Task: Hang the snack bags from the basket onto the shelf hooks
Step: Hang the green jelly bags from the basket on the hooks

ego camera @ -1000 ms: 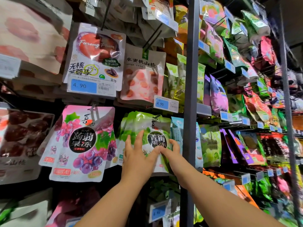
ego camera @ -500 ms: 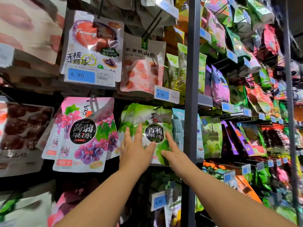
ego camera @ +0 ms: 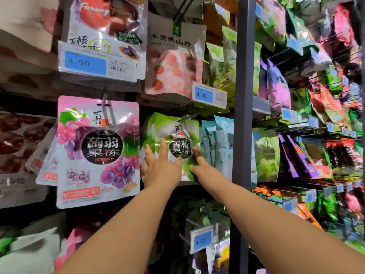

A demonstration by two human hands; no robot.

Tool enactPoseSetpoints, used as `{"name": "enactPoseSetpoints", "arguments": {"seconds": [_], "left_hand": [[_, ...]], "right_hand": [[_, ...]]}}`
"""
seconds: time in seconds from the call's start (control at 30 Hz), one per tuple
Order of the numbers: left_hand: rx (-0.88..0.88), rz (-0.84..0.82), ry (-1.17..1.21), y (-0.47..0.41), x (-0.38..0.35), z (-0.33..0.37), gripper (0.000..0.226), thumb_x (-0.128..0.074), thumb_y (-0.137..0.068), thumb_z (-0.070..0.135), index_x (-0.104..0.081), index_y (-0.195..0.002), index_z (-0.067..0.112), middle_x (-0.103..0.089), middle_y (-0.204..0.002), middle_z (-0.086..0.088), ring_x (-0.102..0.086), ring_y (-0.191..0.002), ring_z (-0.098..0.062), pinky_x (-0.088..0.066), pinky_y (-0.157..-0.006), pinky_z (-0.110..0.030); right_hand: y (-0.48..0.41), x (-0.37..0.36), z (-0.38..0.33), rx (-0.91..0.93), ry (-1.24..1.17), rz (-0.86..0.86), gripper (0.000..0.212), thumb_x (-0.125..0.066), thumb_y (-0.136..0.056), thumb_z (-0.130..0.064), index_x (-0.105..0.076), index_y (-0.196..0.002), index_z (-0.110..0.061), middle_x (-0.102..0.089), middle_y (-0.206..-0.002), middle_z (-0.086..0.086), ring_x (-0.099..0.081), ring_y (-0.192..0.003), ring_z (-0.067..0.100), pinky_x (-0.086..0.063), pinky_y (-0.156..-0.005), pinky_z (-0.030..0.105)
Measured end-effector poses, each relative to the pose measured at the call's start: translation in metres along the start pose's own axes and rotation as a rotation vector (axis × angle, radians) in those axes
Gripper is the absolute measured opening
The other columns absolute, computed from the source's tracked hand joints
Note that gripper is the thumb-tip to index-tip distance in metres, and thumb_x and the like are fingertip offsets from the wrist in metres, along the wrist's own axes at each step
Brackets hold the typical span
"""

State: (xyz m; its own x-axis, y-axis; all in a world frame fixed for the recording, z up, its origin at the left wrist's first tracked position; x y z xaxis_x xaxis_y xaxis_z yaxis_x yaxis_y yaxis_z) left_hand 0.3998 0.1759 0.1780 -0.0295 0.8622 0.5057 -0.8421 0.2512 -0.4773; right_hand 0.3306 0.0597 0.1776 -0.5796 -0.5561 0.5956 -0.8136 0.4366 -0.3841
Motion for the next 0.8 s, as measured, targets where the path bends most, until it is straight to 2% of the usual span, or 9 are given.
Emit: {"name": "enactPoseSetpoints", "arguments": {"seconds": [0.13, 0.2, 0.27, 0.33, 0.4, 0.47, 0.6, 0.67, 0.8], "left_hand": [[0.033, -0.025, 0.013, -0.012, -0.003, -0.004, 0.074, -0.046, -0.098, 0.052, 0.005, -0.152, 0.05, 0.022, -0.162, 0.005, 0.001, -0.15, -0.035, -0.014, -0.119, -0.05], [0.038, -0.022, 0.015, -0.015, -0.005, -0.005, 0.074, -0.046, -0.098, 0.052, 0.004, -0.152, 0.05, 0.022, -0.162, 0.005, 0.001, -0.15, -0.034, -0.014, -0.119, -0.051], [0.042, -0.016, 0.017, -0.015, -0.007, -0.005, 0.073, -0.045, -0.098, 0.051, 0.004, -0.152, 0.049, 0.022, -0.162, 0.005, 0.002, -0.15, -0.034, -0.013, -0.118, -0.052], [0.05, -0.016, 0.038, -0.015, -0.009, -0.005, 0.073, -0.045, -0.098, 0.051, 0.004, -0.152, 0.05, 0.023, -0.162, 0.005, 0.003, -0.15, -0.034, -0.013, -0.118, -0.052], [0.053, -0.008, 0.059, -0.013, -0.01, -0.004, 0.074, -0.046, -0.098, 0.051, 0.005, -0.151, 0.051, 0.024, -0.162, 0.006, 0.003, -0.151, -0.033, -0.016, -0.119, -0.052], [0.047, 0.002, 0.063, -0.009, -0.011, -0.003, 0.075, -0.047, -0.097, 0.053, 0.006, -0.151, 0.051, 0.026, -0.161, 0.006, 0.005, -0.151, -0.031, -0.016, -0.118, -0.051], [-0.003, 0.032, 0.049, 0.004, -0.01, 0.002, 0.075, -0.043, -0.098, 0.055, 0.008, -0.153, 0.046, 0.03, -0.16, 0.003, 0.012, -0.151, -0.027, -0.013, -0.119, -0.05], [-0.034, 0.05, 0.04, 0.011, -0.01, 0.002, 0.074, -0.04, -0.099, 0.056, 0.008, -0.154, 0.042, 0.031, -0.16, 0.002, 0.015, -0.151, -0.026, -0.01, -0.12, -0.048], [-0.061, 0.052, 0.03, 0.026, -0.008, 0.001, 0.072, -0.035, -0.1, 0.057, 0.007, -0.155, 0.038, 0.032, -0.159, 0.002, 0.02, -0.15, -0.022, -0.009, -0.12, -0.049]], "right_hand": [[-0.009, -0.004, -0.002, 0.008, 0.056, -0.011, 0.068, -0.037, -0.103, -0.024, 0.001, -0.151, -0.053, -0.032, -0.157, 0.009, -0.052, -0.116, 0.029, -0.038, -0.07, 0.029], [-0.014, -0.005, -0.002, 0.03, 0.077, -0.01, 0.07, -0.037, -0.103, -0.021, 0.003, -0.151, -0.051, -0.034, -0.156, 0.009, -0.056, -0.103, 0.028, -0.037, -0.066, 0.029], [-0.017, -0.005, 0.0, 0.031, 0.085, -0.02, 0.071, -0.037, -0.102, -0.02, 0.005, -0.151, -0.051, -0.039, -0.151, 0.012, -0.053, -0.082, 0.019, -0.036, -0.058, 0.023], [-0.018, -0.005, 0.001, 0.027, 0.077, -0.023, 0.071, -0.037, -0.102, -0.02, 0.004, -0.151, -0.052, -0.042, -0.148, 0.014, -0.049, -0.073, 0.015, -0.034, -0.054, 0.022], [-0.017, -0.004, 0.003, 0.028, 0.053, -0.019, 0.071, -0.038, -0.102, -0.021, 0.002, -0.15, -0.054, -0.04, -0.15, 0.013, -0.052, -0.08, 0.019, -0.037, -0.058, 0.024], [-0.015, -0.002, 0.005, 0.024, 0.023, -0.009, 0.069, -0.038, -0.103, -0.024, 0.001, -0.15, -0.055, -0.035, -0.155, 0.011, -0.053, -0.097, 0.024, -0.041, -0.07, 0.029], [-0.01, 0.001, 0.012, 0.03, -0.016, -0.002, 0.062, -0.037, -0.104, -0.033, -0.001, -0.152, -0.053, -0.026, -0.162, 0.005, -0.04, -0.137, 0.03, -0.032, -0.094, 0.03], [-0.005, 0.002, 0.013, 0.032, -0.068, 0.001, 0.06, -0.037, -0.105, -0.035, -0.004, -0.153, -0.05, -0.022, -0.163, 0.001, -0.031, -0.144, 0.028, -0.029, -0.1, 0.029], [0.007, 0.008, 0.012, 0.055, -0.081, -0.01, 0.06, -0.038, -0.105, -0.037, -0.006, -0.156, -0.041, -0.02, -0.164, 0.005, -0.027, -0.147, 0.027, -0.027, -0.109, 0.031]]}}
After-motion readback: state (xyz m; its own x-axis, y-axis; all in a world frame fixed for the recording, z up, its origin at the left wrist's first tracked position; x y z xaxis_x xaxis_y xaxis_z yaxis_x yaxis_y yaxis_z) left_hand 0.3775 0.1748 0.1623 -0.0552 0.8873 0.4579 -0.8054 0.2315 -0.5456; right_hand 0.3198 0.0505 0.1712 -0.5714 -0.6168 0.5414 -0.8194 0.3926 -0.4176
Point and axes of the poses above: each hand's wrist, its own y-axis away from the middle knuckle, its own x-axis out of the back of the hand, z = x × y, the point moved 1 cm from there along -y, towards the middle knuckle
